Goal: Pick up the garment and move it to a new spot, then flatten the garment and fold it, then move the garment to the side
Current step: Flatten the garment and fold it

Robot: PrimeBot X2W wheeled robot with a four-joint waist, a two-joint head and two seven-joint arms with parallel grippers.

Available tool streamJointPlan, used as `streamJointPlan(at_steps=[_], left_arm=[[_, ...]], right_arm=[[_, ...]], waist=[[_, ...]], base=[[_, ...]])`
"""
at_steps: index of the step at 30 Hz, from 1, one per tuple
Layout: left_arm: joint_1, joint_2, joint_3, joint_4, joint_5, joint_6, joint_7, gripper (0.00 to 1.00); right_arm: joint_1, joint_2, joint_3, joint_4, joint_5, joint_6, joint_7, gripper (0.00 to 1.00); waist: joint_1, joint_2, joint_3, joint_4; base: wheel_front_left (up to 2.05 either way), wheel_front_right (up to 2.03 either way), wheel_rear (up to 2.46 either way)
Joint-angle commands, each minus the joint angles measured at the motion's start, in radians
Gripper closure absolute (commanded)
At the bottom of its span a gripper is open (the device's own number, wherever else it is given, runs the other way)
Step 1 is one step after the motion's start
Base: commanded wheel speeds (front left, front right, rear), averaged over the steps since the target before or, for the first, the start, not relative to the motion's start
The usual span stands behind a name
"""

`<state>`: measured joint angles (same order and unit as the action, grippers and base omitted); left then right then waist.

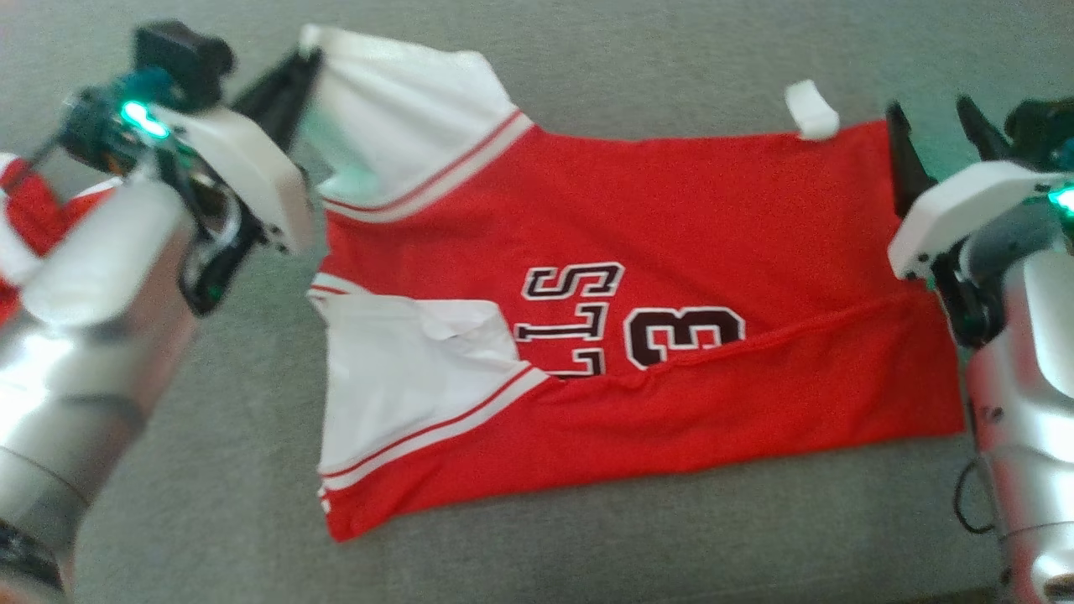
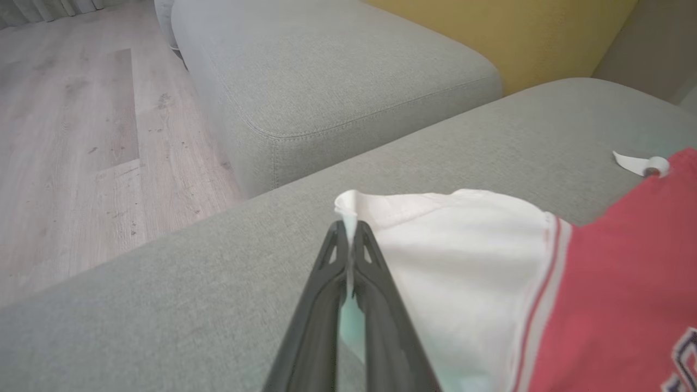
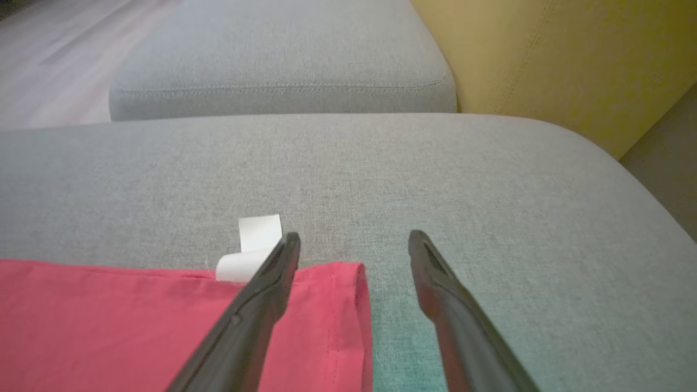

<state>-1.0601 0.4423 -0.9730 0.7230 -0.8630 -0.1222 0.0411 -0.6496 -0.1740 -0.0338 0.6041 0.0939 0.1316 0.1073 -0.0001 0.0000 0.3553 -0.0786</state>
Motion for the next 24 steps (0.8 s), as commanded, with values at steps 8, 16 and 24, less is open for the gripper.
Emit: streamJointPlan(at_steps=[8,16,24], left_arm=[[0.051,0.037,-0.002,-0.173,0.017,0.039,-0.010,1.00],[0.072,0.061,-0.012,-0.259,0.021,0.069,0.009,1.00],[0.073,0.085,0.001,-0.272,0.016,0.094,0.005,1.00]], right_arm=[[-0.073,-0.078,0.001,0.148,-0.004,-0.001,0.057,0.00],[-0.110,-0.092,-0.016,0.281,-0.038,-0.001,0.086,0.00],[-0.159,-0.077,-0.004,0.307,-0.022,-0.001,0.013,1.00]], waist=[[0.0001,0.0000,-0.013,0.103],[0.0001,0.0000,0.000,0.124],[0.0001,0.0000,-0.005,0.105]], base=[[0.00,0.00,0.00],[0.00,0.00,0.00],[0.00,0.00,0.00]])
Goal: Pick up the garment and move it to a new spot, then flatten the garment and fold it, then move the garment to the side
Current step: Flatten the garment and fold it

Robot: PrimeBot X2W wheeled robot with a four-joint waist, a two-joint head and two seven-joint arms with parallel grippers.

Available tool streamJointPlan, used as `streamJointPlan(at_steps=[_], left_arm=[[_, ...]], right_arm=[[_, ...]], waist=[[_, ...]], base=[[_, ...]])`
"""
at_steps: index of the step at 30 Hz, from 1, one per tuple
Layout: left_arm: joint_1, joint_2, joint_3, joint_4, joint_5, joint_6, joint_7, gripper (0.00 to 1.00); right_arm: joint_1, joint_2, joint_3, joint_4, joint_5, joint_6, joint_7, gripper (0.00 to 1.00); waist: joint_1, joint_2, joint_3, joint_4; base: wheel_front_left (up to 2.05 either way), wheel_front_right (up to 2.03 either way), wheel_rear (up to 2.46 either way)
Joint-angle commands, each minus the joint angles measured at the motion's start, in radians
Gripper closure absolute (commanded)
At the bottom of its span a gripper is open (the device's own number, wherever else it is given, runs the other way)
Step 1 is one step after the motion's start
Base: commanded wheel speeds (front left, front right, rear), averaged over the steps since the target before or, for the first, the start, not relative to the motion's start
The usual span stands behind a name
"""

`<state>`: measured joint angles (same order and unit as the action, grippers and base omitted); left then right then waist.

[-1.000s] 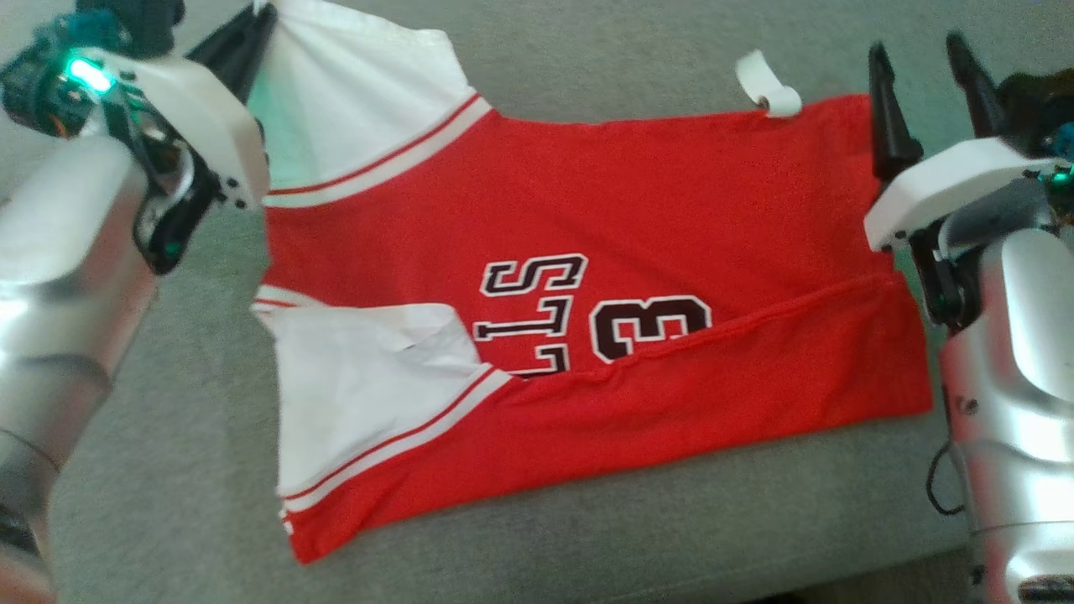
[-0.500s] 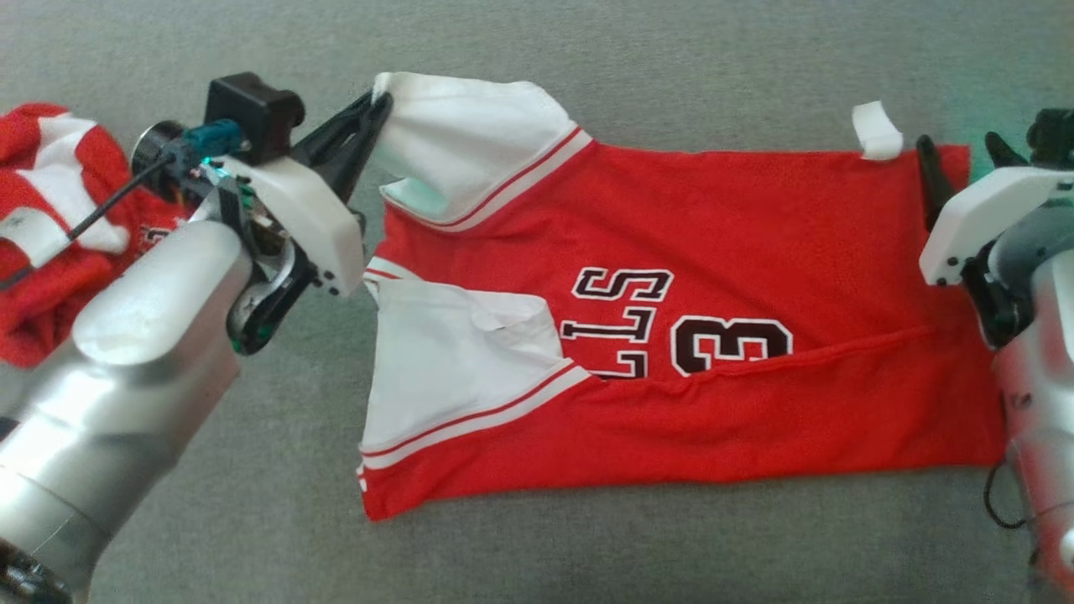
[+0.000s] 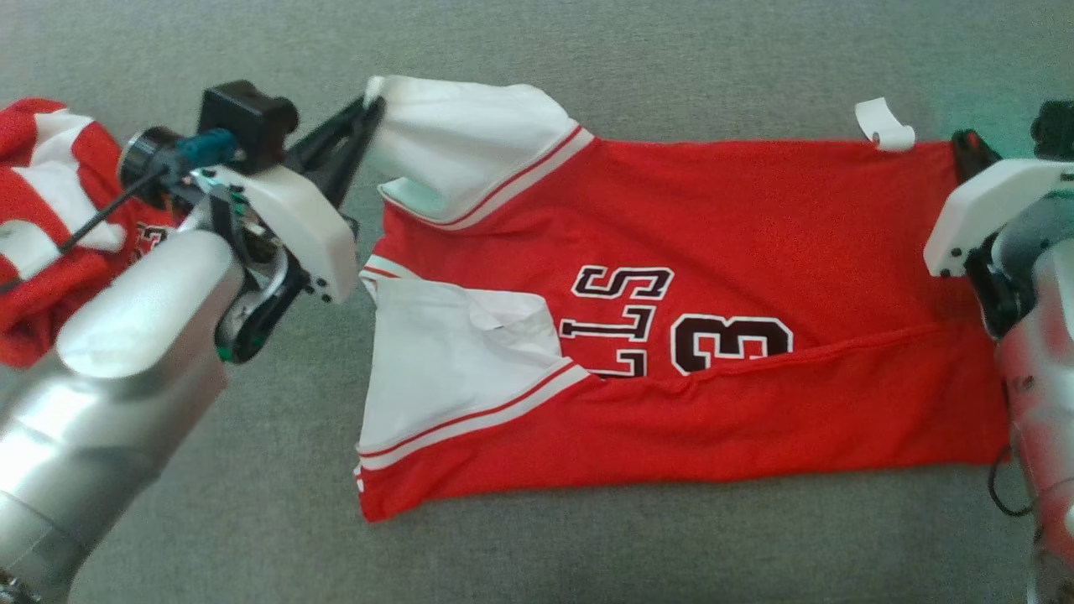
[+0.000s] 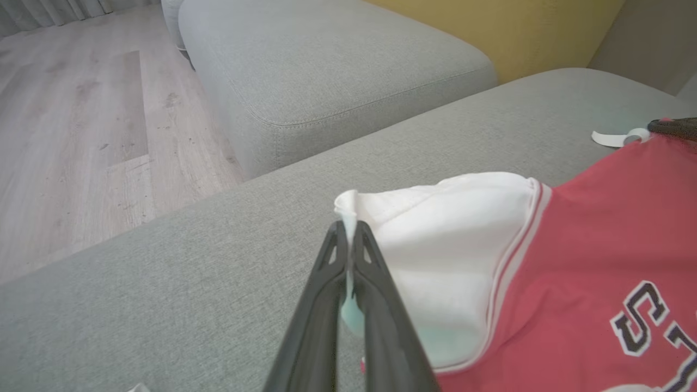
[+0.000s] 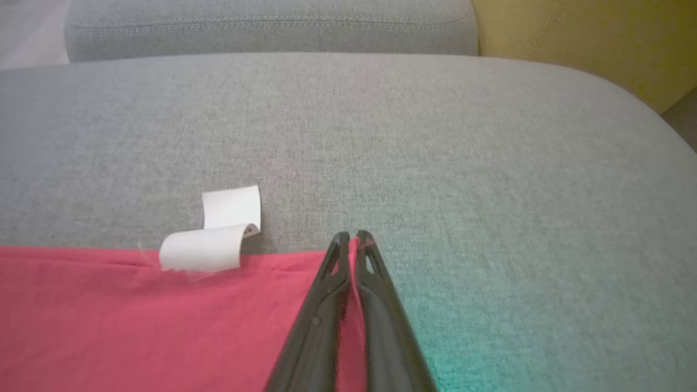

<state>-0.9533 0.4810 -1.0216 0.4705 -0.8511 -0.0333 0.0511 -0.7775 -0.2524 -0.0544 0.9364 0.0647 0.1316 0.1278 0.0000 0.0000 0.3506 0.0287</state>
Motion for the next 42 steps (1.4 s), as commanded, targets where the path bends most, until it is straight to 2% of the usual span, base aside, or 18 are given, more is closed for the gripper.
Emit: streamJointPlan(at_steps=[1,8,14,20,24,28,32,42], left_arm=[[-0.036,0.049,0.055,-0.016,0.003,0.010,-0.008,1.00],[-0.089,0.065,0.102,0.052,-0.005,0.026,-0.045,1.00],[-0.193,0.043,0.138,0.168,0.016,0.025,-0.121,1.00],[-0.226,0.015,0.129,0.245,0.027,-0.013,-0.160,1.00],[-0.196,0.021,0.099,0.253,0.036,-0.039,-0.161,1.00],[-0.124,0.049,0.079,0.199,0.013,-0.062,-0.147,1.00],[-0.032,0.105,0.061,0.086,-0.029,-0.072,-0.095,1.00],[0.175,0.260,-0.013,-0.233,-0.096,-0.041,0.065,1.00]], right_arm=[[-0.041,0.002,0.021,-0.025,0.010,-0.001,-0.021,1.00],[-0.128,0.016,0.055,-0.039,0.079,-0.001,-0.086,1.00],[-0.215,0.013,0.100,-0.056,0.137,-0.001,-0.173,1.00],[-0.224,0.001,0.121,-0.024,0.161,-0.001,-0.228,1.00],[-0.185,-0.006,0.144,0.007,0.189,-0.001,-0.240,1.00],[-0.130,-0.012,0.164,0.023,0.253,-0.001,-0.240,1.00],[-0.063,-0.042,0.213,0.015,0.318,-0.001,-0.208,1.00],[0.077,-0.150,0.342,-0.049,0.456,-0.001,-0.063,1.00]], waist=[[0.0000,0.0000,0.000,-0.006],[0.0000,0.0000,0.016,-0.034],[0.0000,0.0000,0.035,-0.050],[0.0000,0.0000,0.026,-0.043],[0.0000,0.0000,-0.002,-0.033],[0.0000,0.0000,-0.040,-0.023],[0.0000,0.0000,-0.069,-0.011],[0.0000,0.0000,-0.128,0.010]], base=[[0.00,0.00,0.00],[0.00,0.00,0.00],[0.00,0.00,0.00],[0.00,0.00,0.00],[0.00,0.00,0.00],[0.00,0.00,0.00],[0.00,0.00,0.00],[0.00,0.00,0.00]])
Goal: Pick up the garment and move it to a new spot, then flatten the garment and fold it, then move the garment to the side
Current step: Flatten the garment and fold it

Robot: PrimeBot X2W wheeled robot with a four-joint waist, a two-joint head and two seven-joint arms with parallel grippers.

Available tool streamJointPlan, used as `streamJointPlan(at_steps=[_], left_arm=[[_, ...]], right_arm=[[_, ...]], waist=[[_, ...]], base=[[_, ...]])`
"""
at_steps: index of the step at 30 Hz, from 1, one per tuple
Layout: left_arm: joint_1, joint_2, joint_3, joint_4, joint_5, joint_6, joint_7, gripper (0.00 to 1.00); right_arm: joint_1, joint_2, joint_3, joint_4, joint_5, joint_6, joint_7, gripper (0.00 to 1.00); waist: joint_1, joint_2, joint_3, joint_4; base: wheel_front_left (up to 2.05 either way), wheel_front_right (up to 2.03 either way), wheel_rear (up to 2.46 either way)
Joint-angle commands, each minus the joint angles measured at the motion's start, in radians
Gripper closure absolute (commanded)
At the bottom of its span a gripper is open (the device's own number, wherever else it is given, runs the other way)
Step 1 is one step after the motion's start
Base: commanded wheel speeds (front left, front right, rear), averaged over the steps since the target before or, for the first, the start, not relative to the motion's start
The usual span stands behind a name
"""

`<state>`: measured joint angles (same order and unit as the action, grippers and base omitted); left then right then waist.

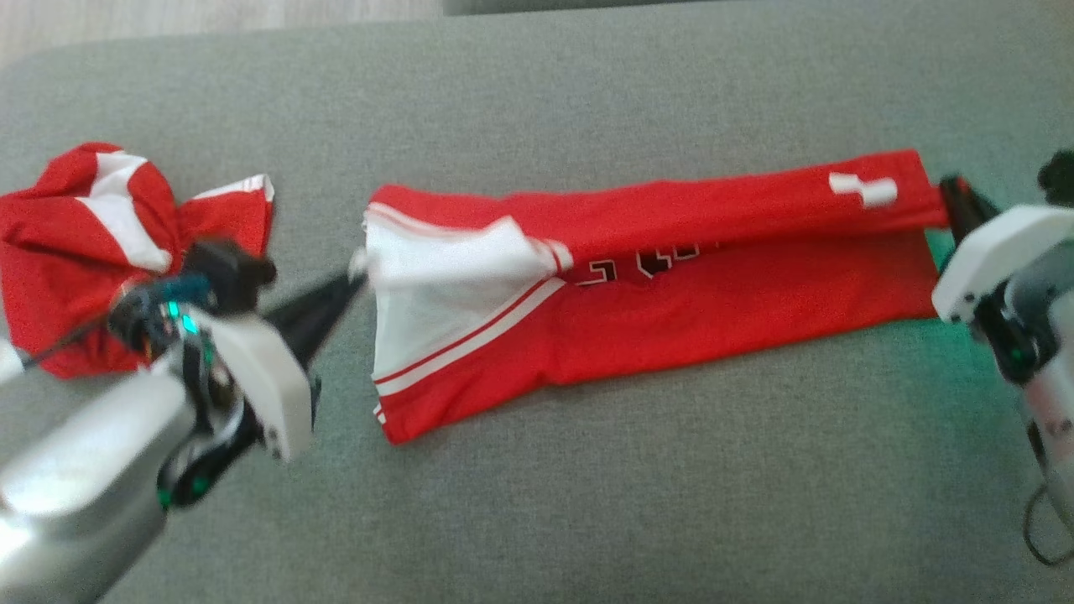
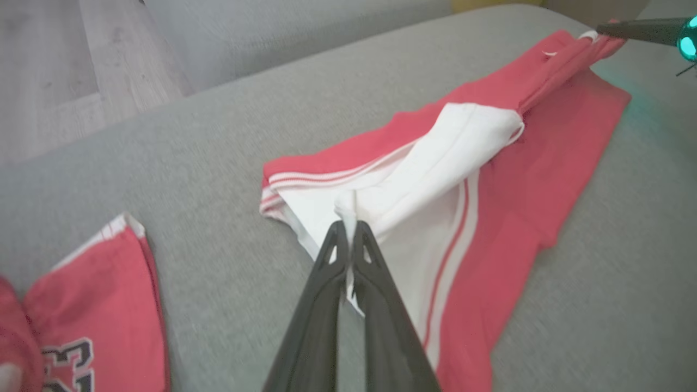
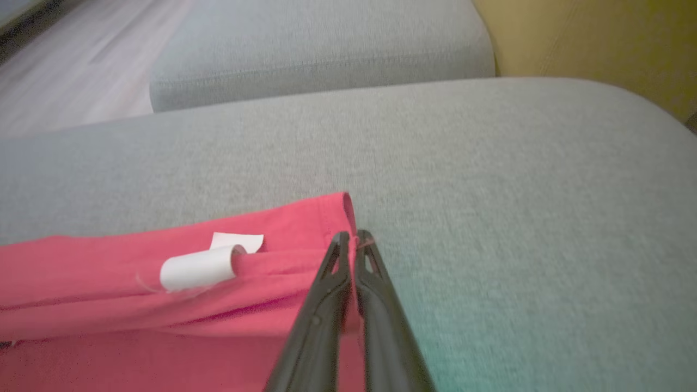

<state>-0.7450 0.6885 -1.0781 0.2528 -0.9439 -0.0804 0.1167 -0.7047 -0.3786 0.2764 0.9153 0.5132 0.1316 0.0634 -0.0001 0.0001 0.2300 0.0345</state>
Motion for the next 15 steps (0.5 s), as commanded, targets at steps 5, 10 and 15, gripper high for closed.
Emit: streamJointPlan(at_steps=[5,10,15], left_arm=[[0.046,0.108,0.022,-0.140,-0.050,0.037,0.056,1.00],[0.092,0.134,0.004,-0.213,-0.071,0.060,0.086,1.00],[0.110,0.133,-0.021,-0.228,-0.053,0.075,0.099,1.00]], right_arm=[[0.075,-0.091,0.071,-0.090,0.076,-0.001,0.103,1.00],[0.126,-0.152,0.105,-0.161,0.128,-0.001,0.172,1.00],[0.162,-0.176,0.127,-0.211,0.161,-0.001,0.214,1.00]], waist=[[0.0001,-0.0001,-0.036,0.004],[0.0001,-0.0001,-0.055,-0.001],[0.0001,-0.0001,-0.056,-0.004]], base=[[0.00,0.00,0.00],[0.00,0.00,0.00],[0.00,0.00,0.00]])
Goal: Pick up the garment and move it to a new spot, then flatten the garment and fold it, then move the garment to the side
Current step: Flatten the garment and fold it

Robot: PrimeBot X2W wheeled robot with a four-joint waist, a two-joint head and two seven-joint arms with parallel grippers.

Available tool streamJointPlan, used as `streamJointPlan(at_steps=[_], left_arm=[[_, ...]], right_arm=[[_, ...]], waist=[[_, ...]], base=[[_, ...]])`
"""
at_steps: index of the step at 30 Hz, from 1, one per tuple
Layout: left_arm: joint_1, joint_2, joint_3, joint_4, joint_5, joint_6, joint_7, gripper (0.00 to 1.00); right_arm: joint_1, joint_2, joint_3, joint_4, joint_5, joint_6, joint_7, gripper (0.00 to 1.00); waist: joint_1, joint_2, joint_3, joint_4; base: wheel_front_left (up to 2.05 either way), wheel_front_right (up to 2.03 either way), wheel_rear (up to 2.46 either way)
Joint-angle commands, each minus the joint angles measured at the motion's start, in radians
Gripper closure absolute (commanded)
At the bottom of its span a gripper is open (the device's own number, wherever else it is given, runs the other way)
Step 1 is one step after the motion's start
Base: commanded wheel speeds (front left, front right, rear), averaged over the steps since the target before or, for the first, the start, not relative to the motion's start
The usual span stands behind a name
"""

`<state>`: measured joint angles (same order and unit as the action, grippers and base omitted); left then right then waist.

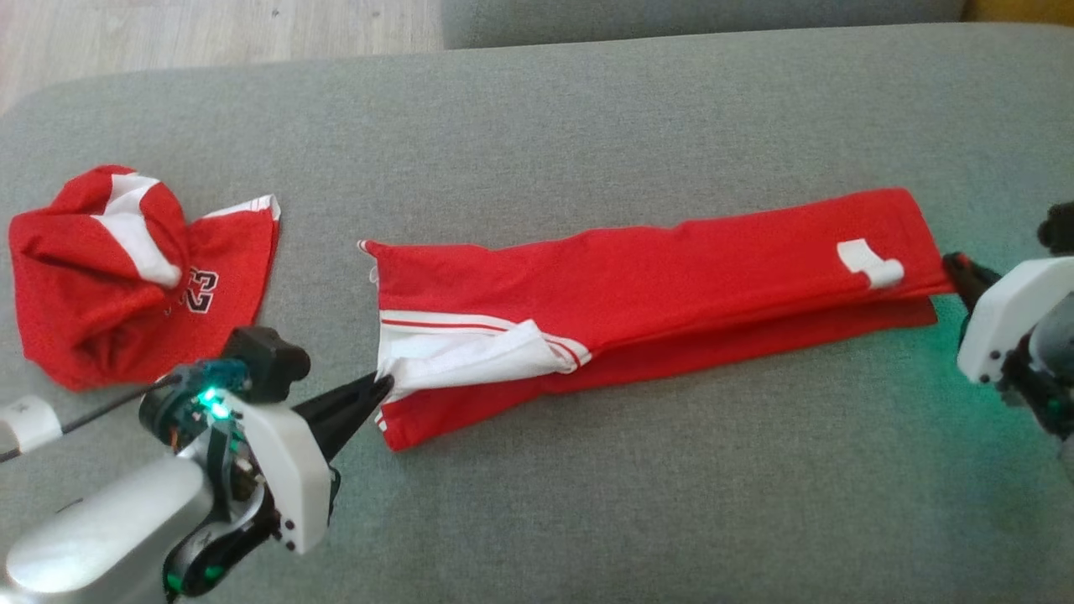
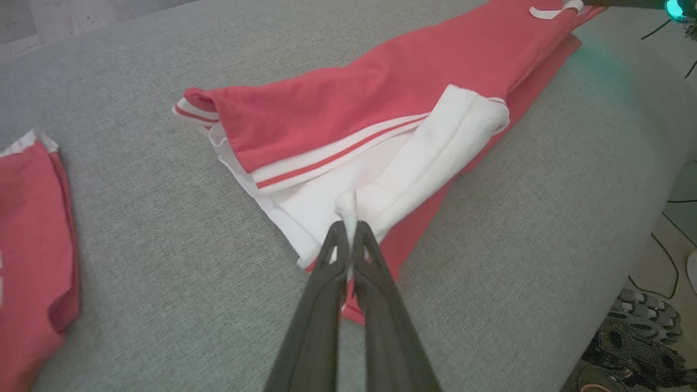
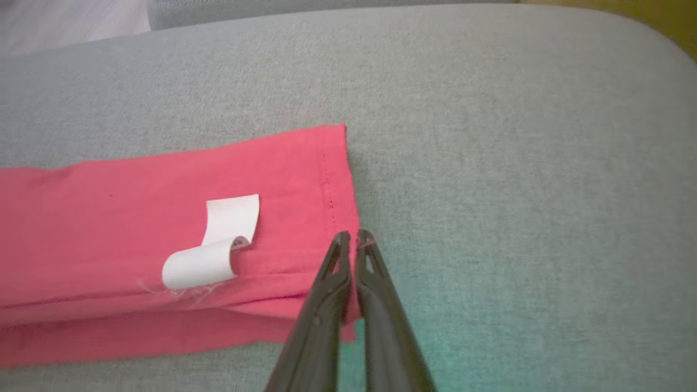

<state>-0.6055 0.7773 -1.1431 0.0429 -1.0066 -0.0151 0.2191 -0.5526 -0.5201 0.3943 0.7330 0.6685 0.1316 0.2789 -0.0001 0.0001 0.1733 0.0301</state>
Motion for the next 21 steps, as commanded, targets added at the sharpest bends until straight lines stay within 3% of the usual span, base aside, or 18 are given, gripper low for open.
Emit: streamJointPlan(at_steps=[1,2,4,5,6,7,13,21], left_arm=[[-0.027,0.039,0.041,-0.015,0.011,0.011,-0.004,1.00],[-0.024,0.032,0.039,-0.011,0.008,0.012,-0.005,1.00],[-0.021,0.017,0.036,0.004,0.009,0.012,-0.014,1.00],[-0.019,0.010,0.038,0.014,0.009,0.014,-0.024,0.83],[-0.017,0.002,0.038,0.024,0.011,0.015,-0.033,0.24],[-0.014,-0.004,0.037,0.032,0.013,0.015,-0.040,0.00],[-0.010,-0.036,0.083,0.065,0.003,0.038,-0.135,0.00],[0.035,-0.131,0.284,0.097,-0.054,0.131,-0.452,0.00]], right_arm=[[0.019,-0.035,0.012,-0.037,0.018,-0.001,0.007,1.00],[0.027,-0.038,0.010,-0.039,0.027,-0.001,0.014,1.00],[0.039,-0.049,0.005,-0.040,0.028,-0.001,0.013,0.00],[0.043,-0.048,0.000,-0.041,0.035,-0.001,0.014,0.00],[0.046,-0.048,-0.003,-0.044,0.041,-0.001,0.015,0.00],[0.048,-0.049,-0.007,-0.047,0.044,-0.001,0.012,0.00],[0.037,-0.051,-0.051,-0.095,0.040,-0.001,-0.070,0.00],[0.054,0.032,-0.117,-0.205,-0.050,-0.001,-0.326,0.00]], waist=[[0.0001,-0.0001,0.003,0.001],[0.0001,-0.0001,0.005,0.002],[0.0001,-0.0001,0.008,0.003],[0.0001,-0.0001,0.010,0.003],[0.0001,-0.0001,0.011,0.003],[0.0001,-0.0001,0.011,0.003],[0.0001,-0.0001,-0.001,0.001],[0.0001,-0.0001,-0.044,-0.007]], base=[[0.00,0.00,0.00],[0.00,0.00,0.00],[0.00,0.00,0.00],[0.00,0.00,0.00],[0.00,0.00,0.00],[0.00,0.00,0.00],[0.00,0.00,0.00],[0.00,0.00,0.00]])
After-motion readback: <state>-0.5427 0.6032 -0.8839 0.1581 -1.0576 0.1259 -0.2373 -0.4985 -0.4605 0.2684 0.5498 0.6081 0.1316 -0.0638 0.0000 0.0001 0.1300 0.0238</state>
